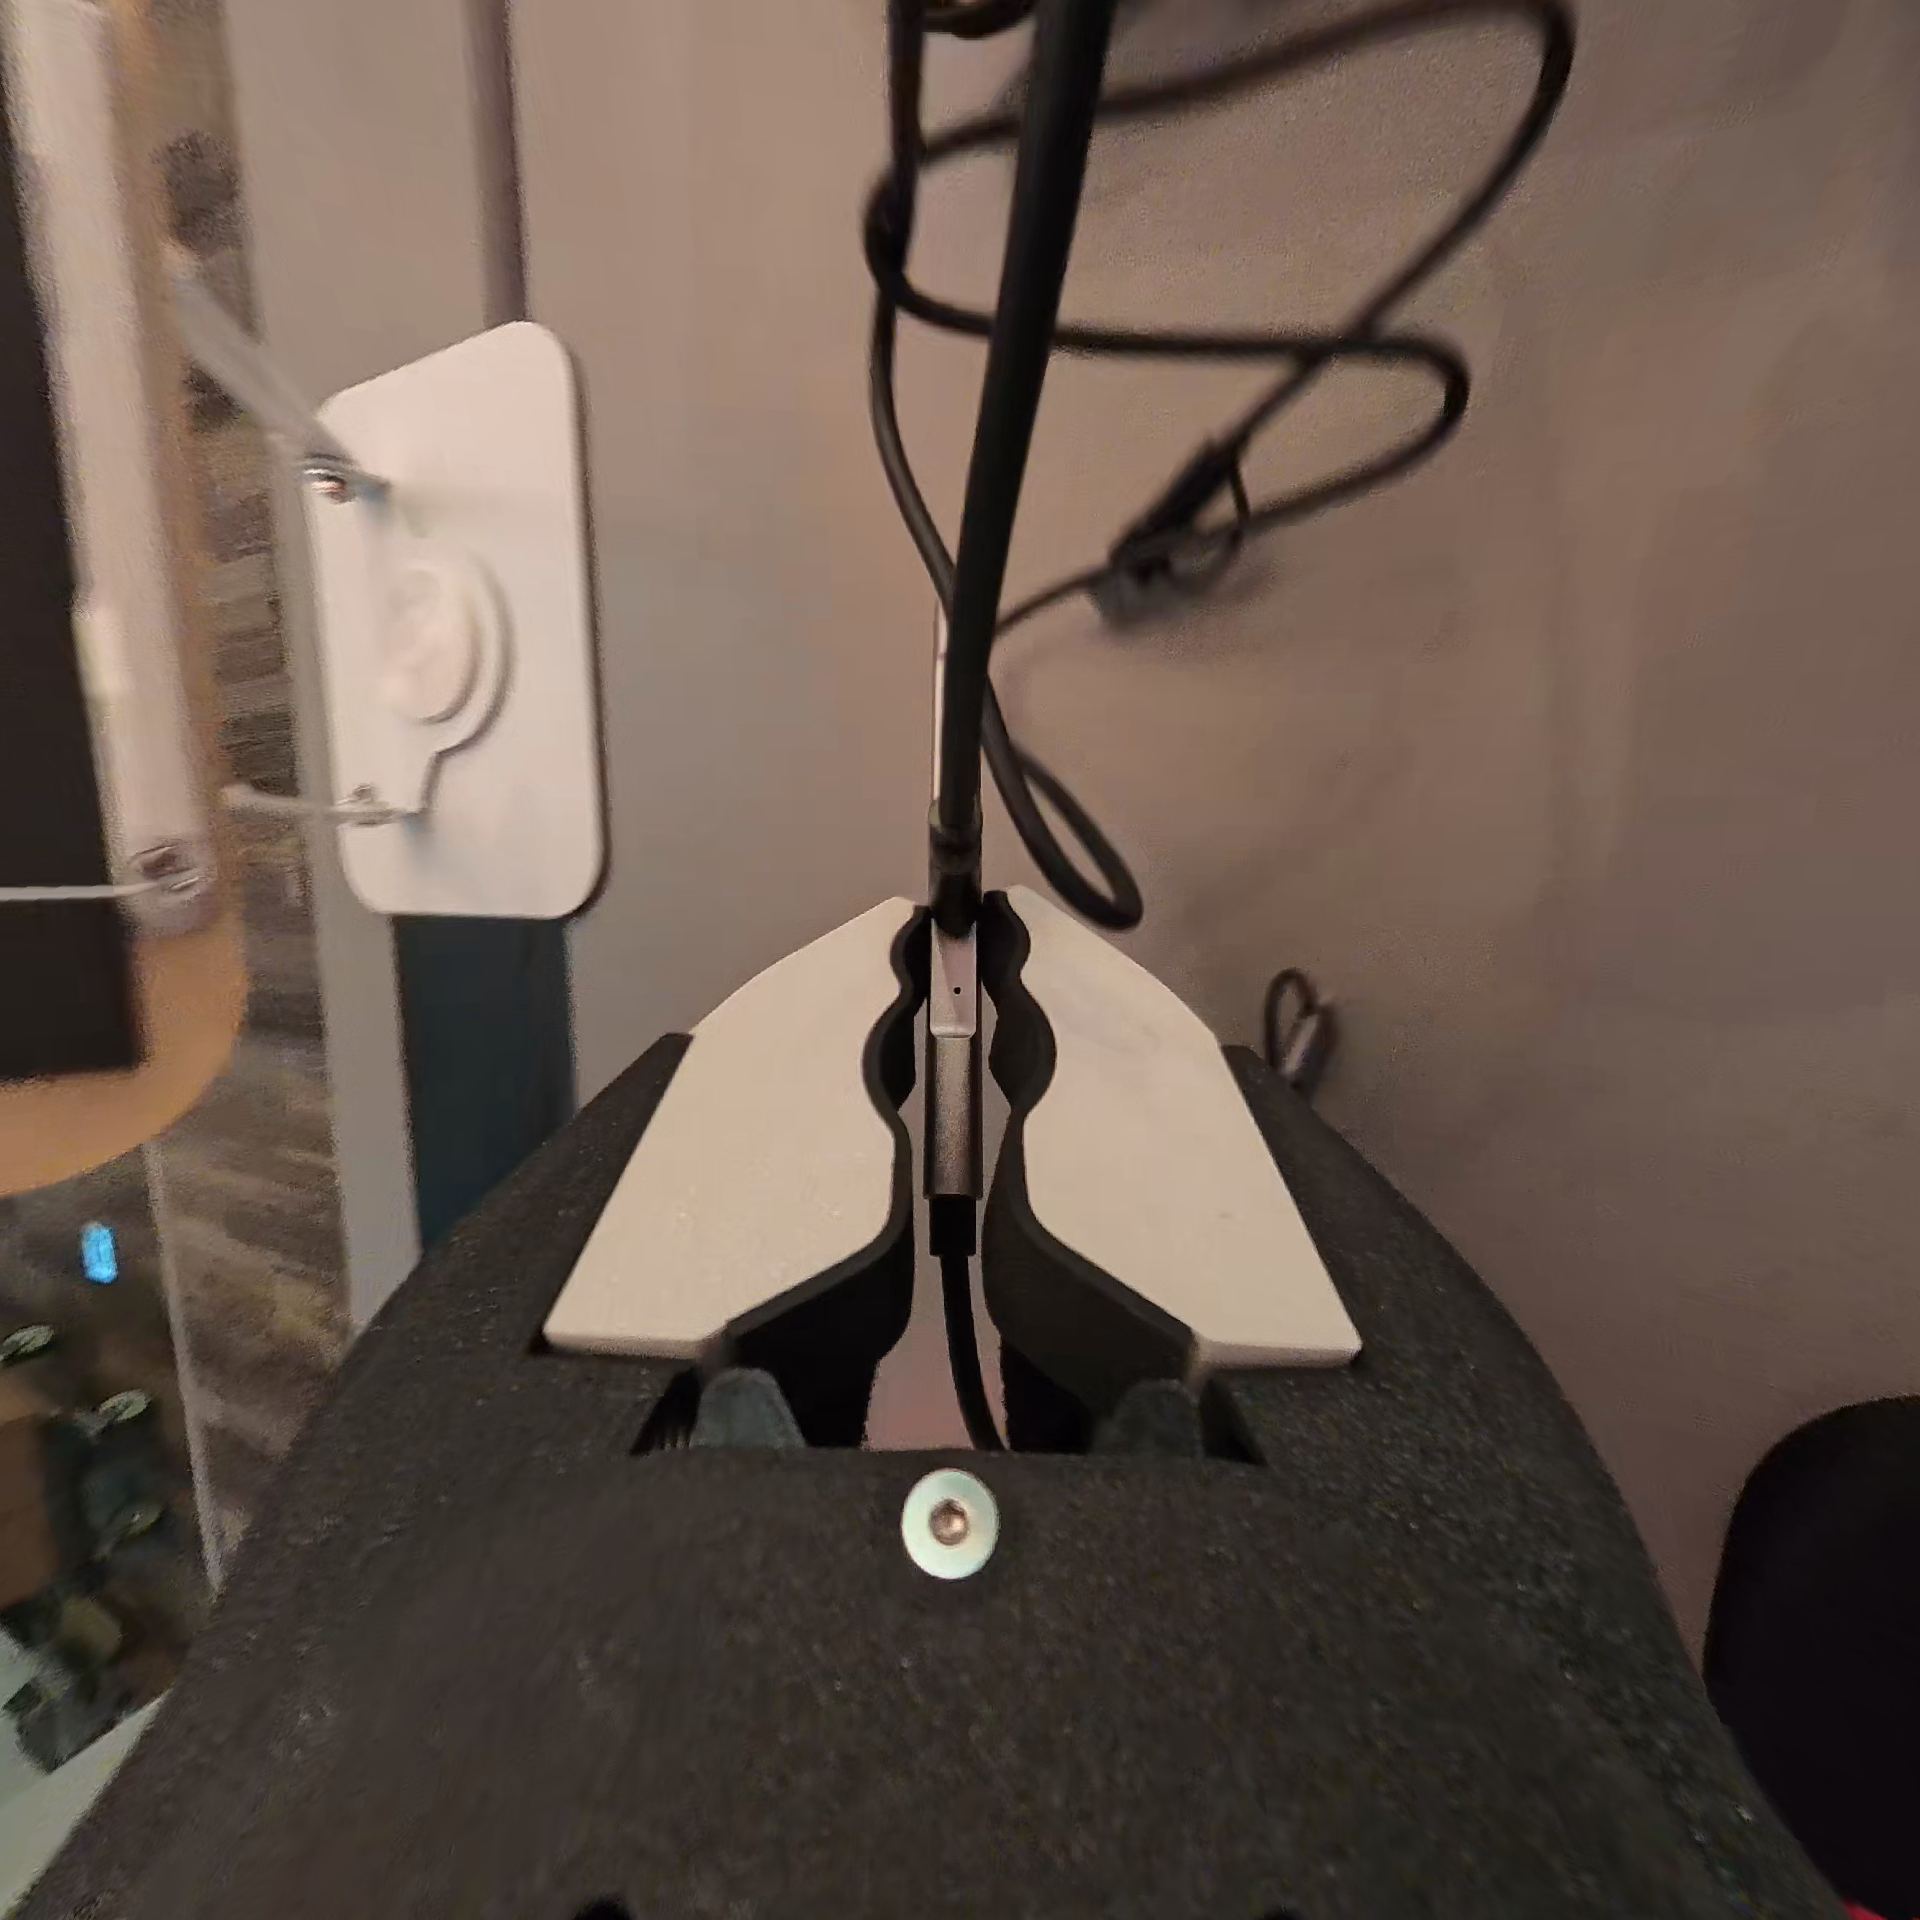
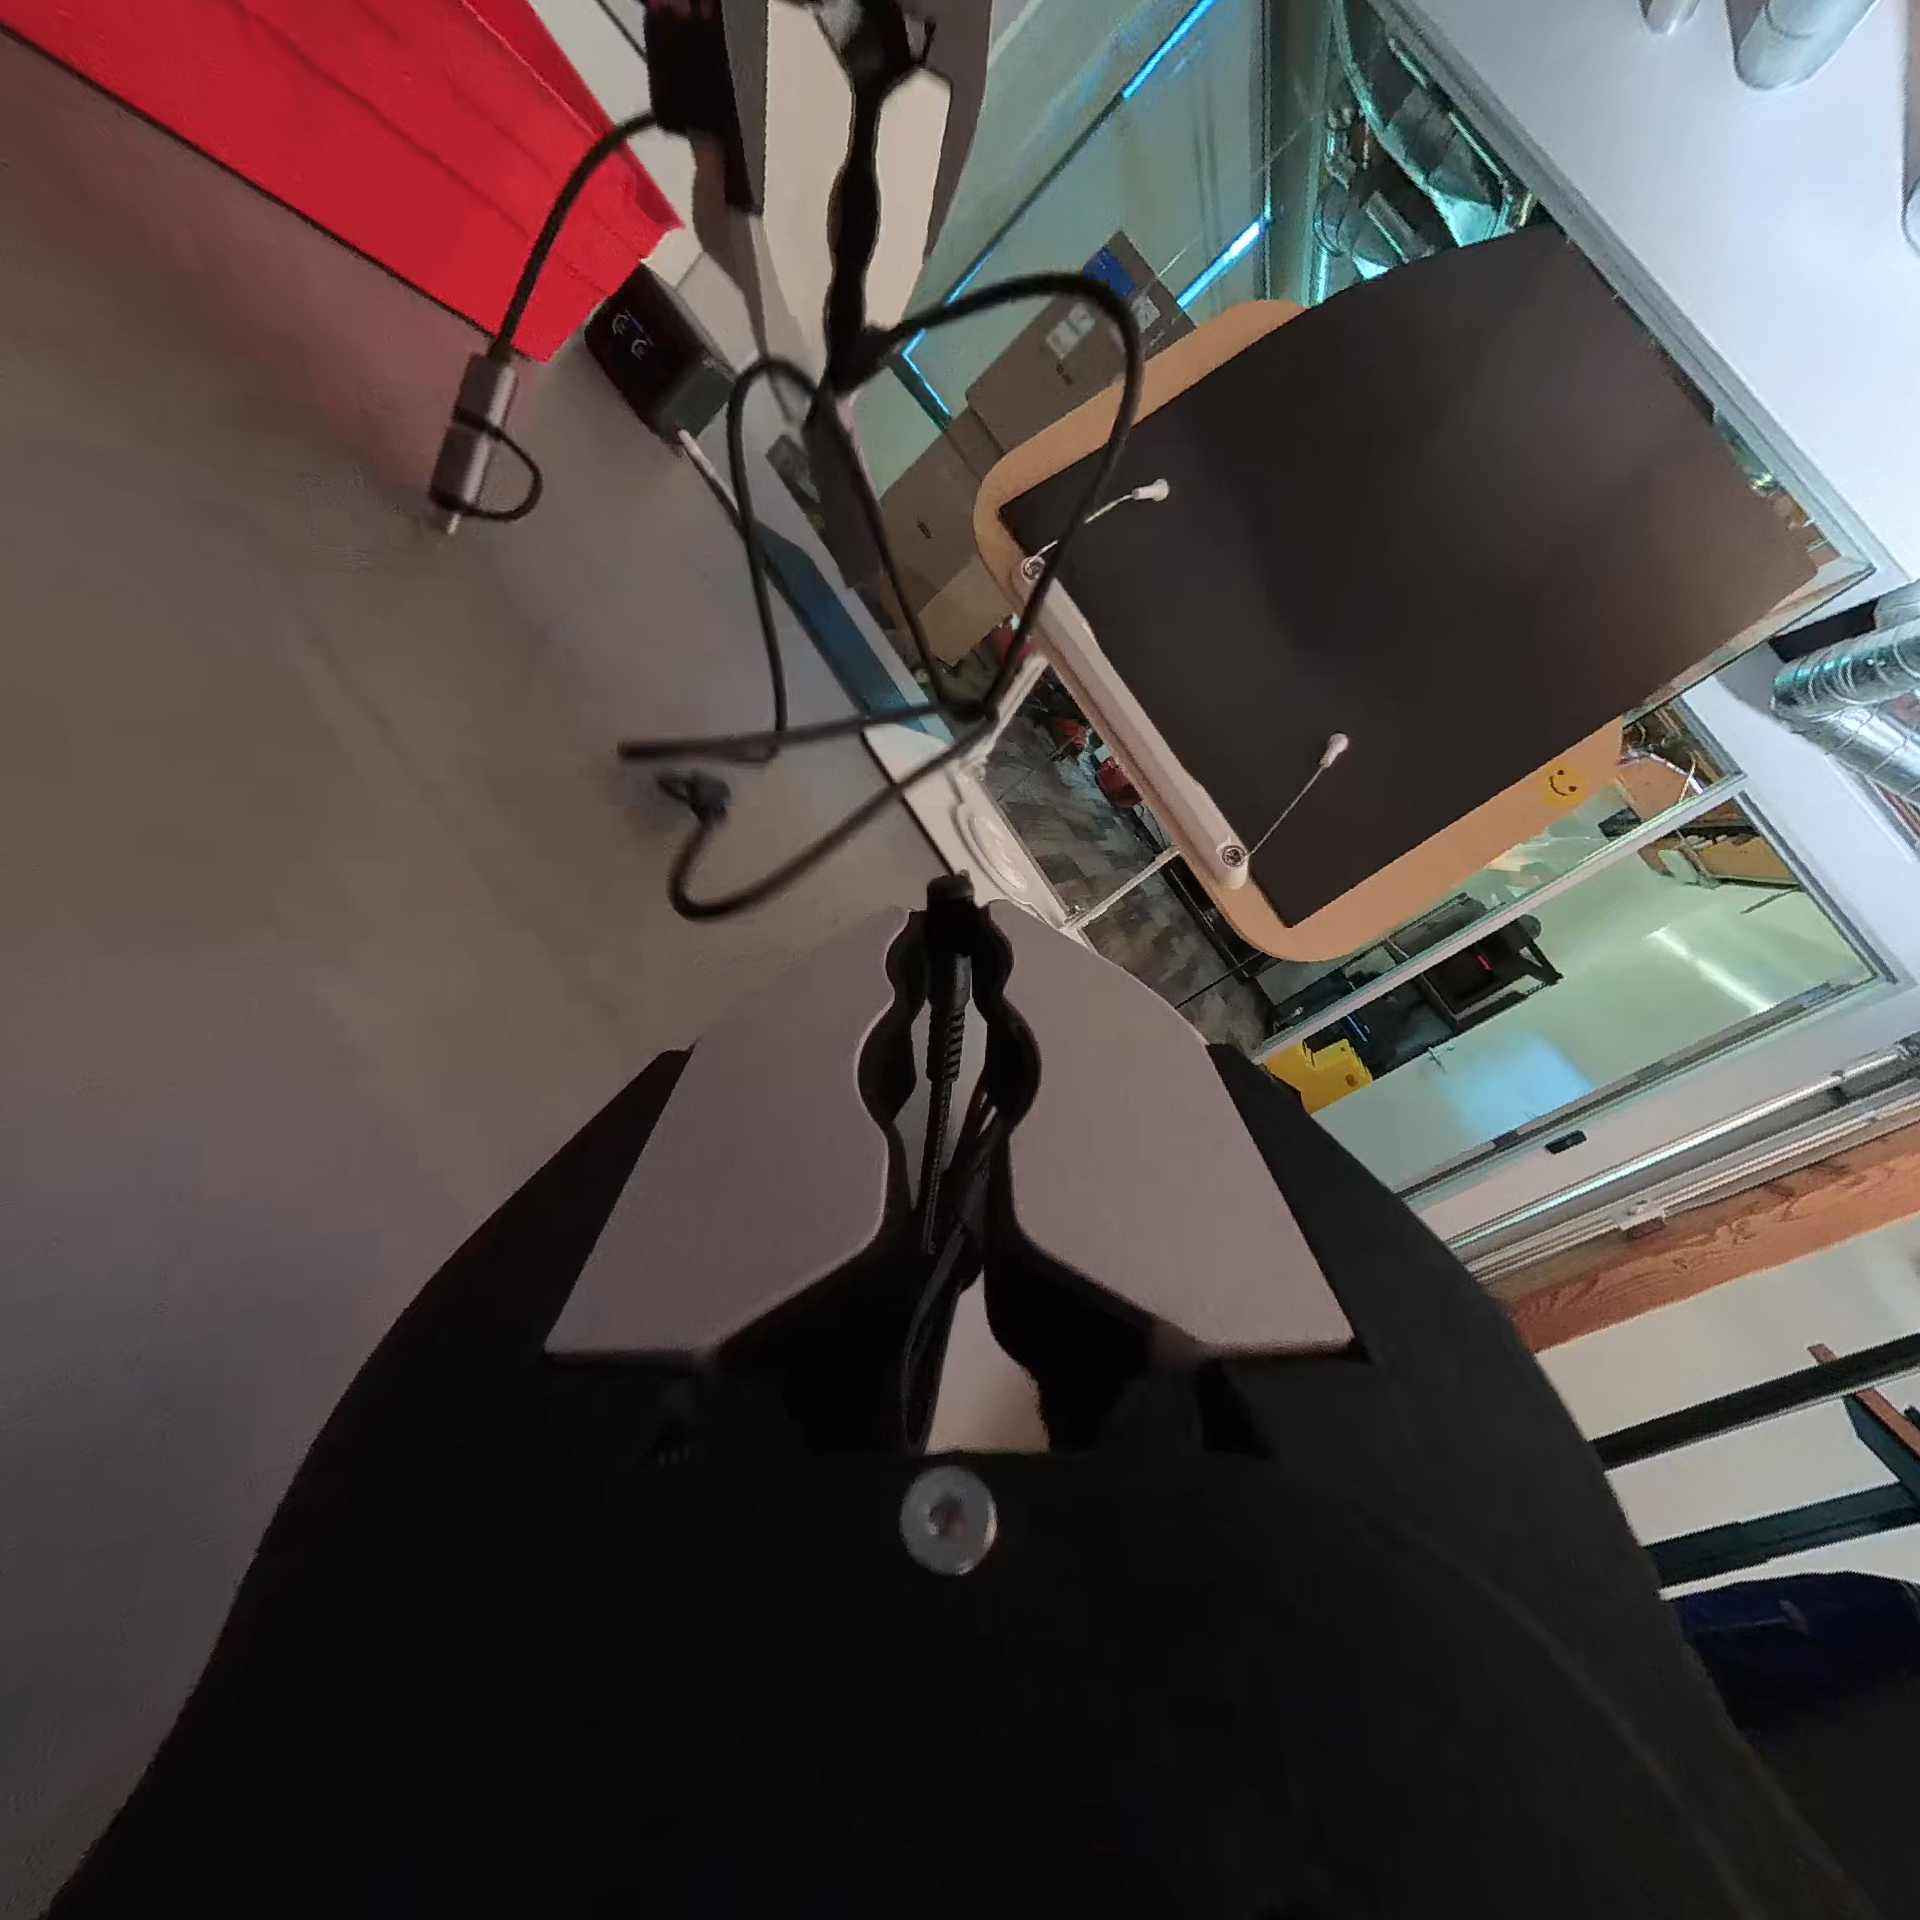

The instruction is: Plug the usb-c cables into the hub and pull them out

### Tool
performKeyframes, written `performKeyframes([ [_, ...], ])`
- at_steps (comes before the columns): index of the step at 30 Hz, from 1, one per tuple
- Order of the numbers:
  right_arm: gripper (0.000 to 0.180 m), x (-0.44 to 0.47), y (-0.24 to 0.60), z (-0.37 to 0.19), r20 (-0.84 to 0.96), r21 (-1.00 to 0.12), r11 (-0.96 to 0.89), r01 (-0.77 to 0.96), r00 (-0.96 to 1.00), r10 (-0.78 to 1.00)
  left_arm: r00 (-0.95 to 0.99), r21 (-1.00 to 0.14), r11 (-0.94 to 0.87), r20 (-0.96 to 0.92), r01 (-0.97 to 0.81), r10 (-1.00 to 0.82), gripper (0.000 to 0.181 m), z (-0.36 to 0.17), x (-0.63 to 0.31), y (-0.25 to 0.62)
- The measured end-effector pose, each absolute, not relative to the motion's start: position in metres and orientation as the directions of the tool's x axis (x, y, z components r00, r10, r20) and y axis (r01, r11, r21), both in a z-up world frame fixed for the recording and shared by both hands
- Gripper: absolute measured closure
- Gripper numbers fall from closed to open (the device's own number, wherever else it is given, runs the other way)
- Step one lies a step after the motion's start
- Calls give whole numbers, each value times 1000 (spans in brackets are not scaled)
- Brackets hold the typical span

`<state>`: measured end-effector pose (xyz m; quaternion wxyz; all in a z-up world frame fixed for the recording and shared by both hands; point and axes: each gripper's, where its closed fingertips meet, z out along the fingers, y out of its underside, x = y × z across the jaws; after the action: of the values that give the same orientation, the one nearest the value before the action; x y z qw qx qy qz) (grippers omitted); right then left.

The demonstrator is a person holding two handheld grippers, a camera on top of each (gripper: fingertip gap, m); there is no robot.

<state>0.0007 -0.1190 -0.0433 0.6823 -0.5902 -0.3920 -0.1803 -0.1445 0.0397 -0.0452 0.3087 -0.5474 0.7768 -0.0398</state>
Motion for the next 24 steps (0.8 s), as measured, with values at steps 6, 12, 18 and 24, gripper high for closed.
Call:
performKeyframes([
  [6,171,10,-118,-34,685,-728,240,642,688,241,-169,-306,566,-753,-765,-636,171,18,-151,43],
  [12,171,16,-117,-21,597,-802,266,536,743,303,-116,-172,785,-948,-595,-295,171,86,-138,-14],
  [18,171,4,-132,14,559,-825,395,404,687,464,-78,-237,916,-958,-324,-276,172,106,-126,-83],
  [24,171,-28,-159,58,718,-688,603,403,501,484,-49,-462,887,-885,-21,-462,171,99,-110,-125],
])
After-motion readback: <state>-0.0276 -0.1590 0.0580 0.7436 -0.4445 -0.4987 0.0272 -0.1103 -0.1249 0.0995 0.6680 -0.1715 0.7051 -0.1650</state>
